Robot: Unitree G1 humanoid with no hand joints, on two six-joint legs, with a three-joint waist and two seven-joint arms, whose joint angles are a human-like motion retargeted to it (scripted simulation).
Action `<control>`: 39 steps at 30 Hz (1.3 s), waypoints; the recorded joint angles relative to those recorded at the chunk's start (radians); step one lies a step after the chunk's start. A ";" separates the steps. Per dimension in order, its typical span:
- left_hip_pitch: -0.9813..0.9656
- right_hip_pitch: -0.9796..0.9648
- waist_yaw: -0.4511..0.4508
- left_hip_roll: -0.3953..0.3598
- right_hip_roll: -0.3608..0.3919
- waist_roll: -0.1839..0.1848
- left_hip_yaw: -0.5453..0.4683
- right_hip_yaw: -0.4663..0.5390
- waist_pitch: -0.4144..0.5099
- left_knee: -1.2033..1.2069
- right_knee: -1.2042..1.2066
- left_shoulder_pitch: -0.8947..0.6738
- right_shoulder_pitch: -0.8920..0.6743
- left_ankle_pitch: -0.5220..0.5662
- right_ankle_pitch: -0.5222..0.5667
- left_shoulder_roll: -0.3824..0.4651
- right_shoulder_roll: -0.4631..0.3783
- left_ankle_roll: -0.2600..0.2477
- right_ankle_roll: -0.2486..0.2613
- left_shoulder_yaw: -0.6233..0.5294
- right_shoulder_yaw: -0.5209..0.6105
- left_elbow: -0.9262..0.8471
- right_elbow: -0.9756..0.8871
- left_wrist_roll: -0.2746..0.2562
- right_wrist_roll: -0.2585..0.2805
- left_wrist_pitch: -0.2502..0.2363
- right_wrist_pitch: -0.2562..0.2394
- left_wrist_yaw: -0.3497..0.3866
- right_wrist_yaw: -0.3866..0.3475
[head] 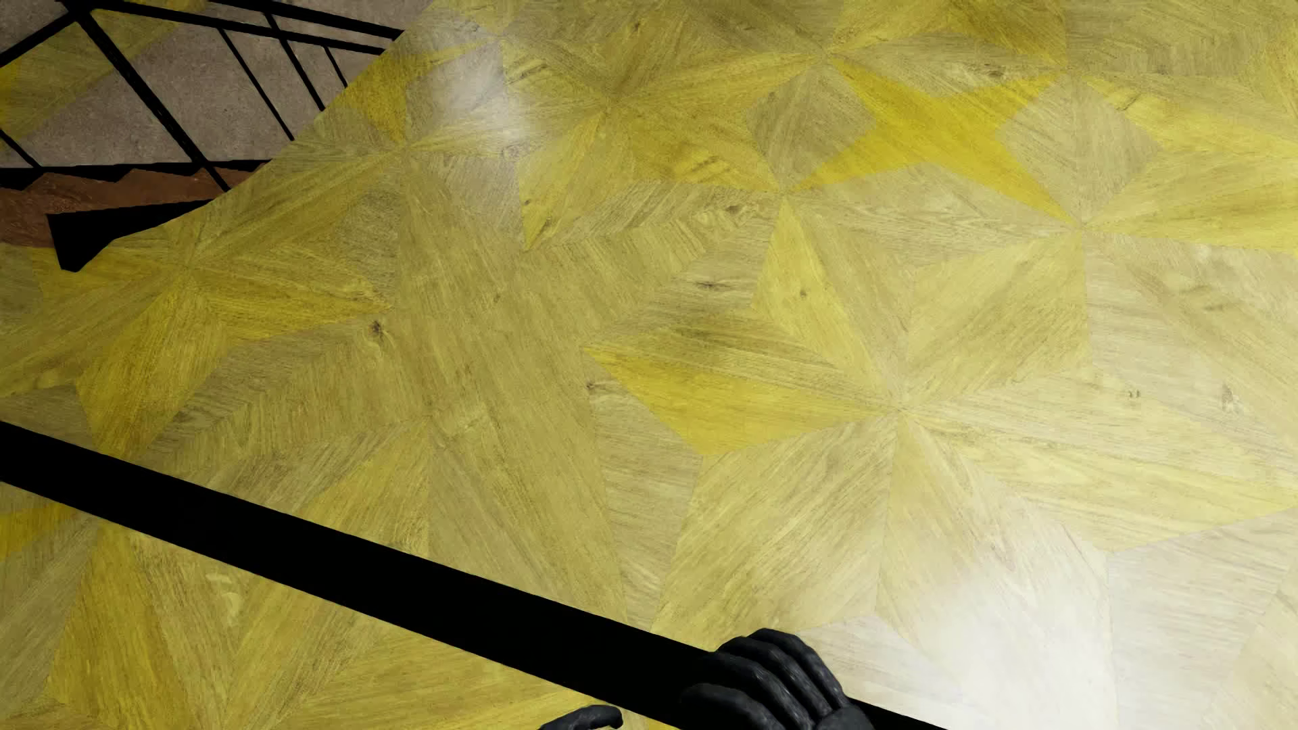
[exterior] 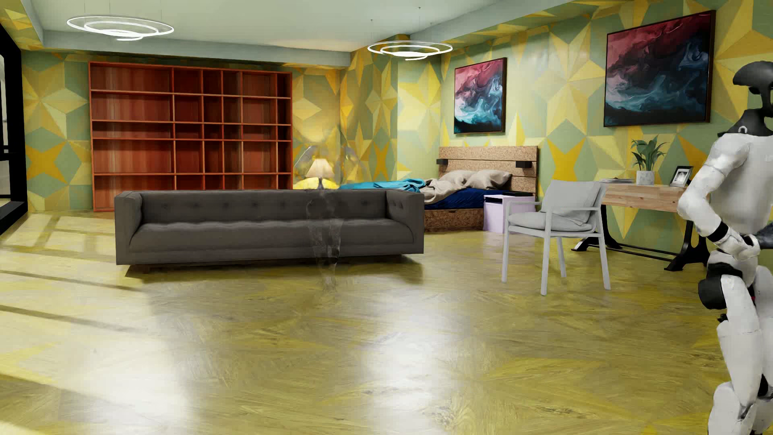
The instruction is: Move towards the dark sofa
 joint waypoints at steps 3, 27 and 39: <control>0.075 0.023 0.005 0.090 0.026 0.006 0.148 0.057 -0.014 -0.154 -0.049 -0.013 -0.001 -0.057 0.030 -0.035 -0.010 0.148 0.020 0.008 -0.012 0.019 -0.008 0.011 0.016 -0.024 0.006 -0.021 0.000; -0.024 -0.097 0.034 0.283 -0.340 -0.174 1.084 -0.331 0.076 -0.304 0.271 0.026 0.114 -0.002 -0.004 -0.115 -0.234 0.291 0.040 0.025 0.040 0.040 -0.027 0.014 -0.015 -0.069 0.033 0.010 0.019; 0.197 0.272 0.028 0.567 -0.282 -0.153 1.538 -0.720 -0.018 -0.361 -0.032 -0.013 -0.005 0.154 0.002 -0.085 -0.085 0.214 0.059 0.022 0.057 0.040 0.050 -0.043 0.113 -0.098 0.057 -0.020 -0.001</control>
